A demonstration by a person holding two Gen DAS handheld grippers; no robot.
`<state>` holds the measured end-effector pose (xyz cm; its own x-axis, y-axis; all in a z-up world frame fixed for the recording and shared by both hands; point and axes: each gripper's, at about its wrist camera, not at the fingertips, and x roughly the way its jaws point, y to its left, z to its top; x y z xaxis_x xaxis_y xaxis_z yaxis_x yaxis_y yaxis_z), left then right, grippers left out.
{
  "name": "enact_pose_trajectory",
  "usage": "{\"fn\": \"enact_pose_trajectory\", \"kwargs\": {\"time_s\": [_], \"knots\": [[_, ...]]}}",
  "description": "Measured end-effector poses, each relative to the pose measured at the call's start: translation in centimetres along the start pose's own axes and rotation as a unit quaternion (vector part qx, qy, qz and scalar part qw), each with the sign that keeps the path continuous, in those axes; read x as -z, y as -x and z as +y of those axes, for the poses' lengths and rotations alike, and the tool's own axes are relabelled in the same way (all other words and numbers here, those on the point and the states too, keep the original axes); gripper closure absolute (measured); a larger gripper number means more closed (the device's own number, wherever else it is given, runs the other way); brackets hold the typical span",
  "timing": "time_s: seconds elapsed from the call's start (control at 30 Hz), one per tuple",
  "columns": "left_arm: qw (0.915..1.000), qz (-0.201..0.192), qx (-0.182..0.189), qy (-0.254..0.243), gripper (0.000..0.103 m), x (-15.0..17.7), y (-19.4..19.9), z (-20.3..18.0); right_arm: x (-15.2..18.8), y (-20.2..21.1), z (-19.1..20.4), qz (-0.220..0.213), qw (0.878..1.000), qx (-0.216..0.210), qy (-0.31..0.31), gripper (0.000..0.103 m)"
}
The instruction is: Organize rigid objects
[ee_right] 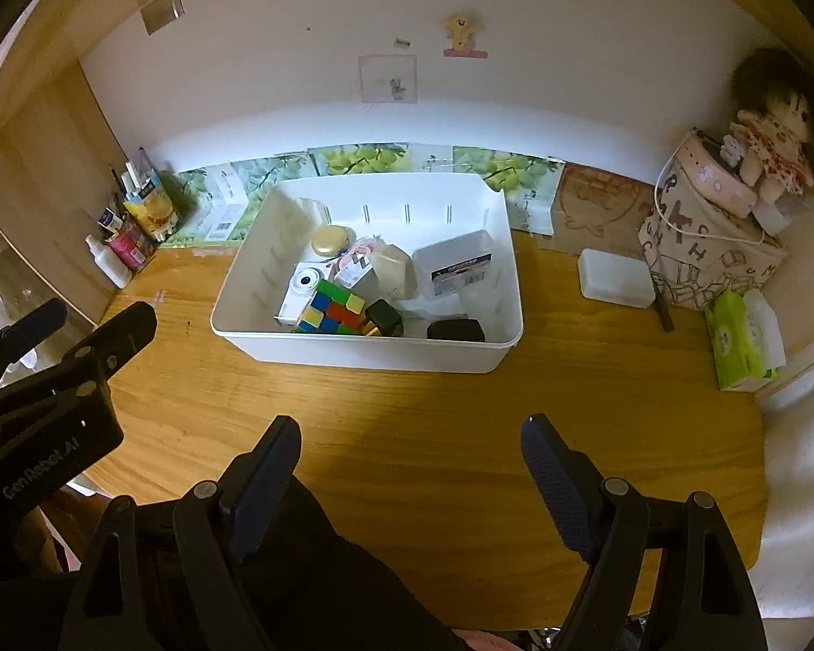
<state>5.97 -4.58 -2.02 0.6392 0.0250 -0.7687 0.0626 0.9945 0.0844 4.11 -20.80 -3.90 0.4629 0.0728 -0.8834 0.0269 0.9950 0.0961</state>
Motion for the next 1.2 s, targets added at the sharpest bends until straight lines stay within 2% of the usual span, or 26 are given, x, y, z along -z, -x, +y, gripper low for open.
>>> {"fn": "enact_pose_trajectory", "kwargs": {"time_s": [0.1,0.27,0.37,0.43,1.2], "knots": [[0.9999,0.003,0.009,0.005,0.003,-0.1,-0.2,-0.1,-0.2,-0.4,-0.2,0.005,1.0,0.001,0.0,0.019],[0.9996,0.015,0.021,0.01,0.001,-0.4,-0.8,-0.5,-0.3,-0.7,-0.3,0.008,1.0,0.001,0.0,0.019],[0.9984,0.037,0.032,0.028,0.001,-0.6,-1.5,-0.1,-0.3,-1.0,-0.5,0.001,1.0,0.006,-0.003,0.019],[0.9981,0.045,0.022,0.037,0.001,-0.6,-1.8,0.2,-0.2,-1.0,-0.5,-0.003,1.0,0.008,-0.002,0.019],[0.9994,0.007,0.03,-0.016,0.001,-0.8,-0.5,-1.6,-0.2,-1.8,-0.4,0.009,1.0,0.003,-0.003,0.019]]}}
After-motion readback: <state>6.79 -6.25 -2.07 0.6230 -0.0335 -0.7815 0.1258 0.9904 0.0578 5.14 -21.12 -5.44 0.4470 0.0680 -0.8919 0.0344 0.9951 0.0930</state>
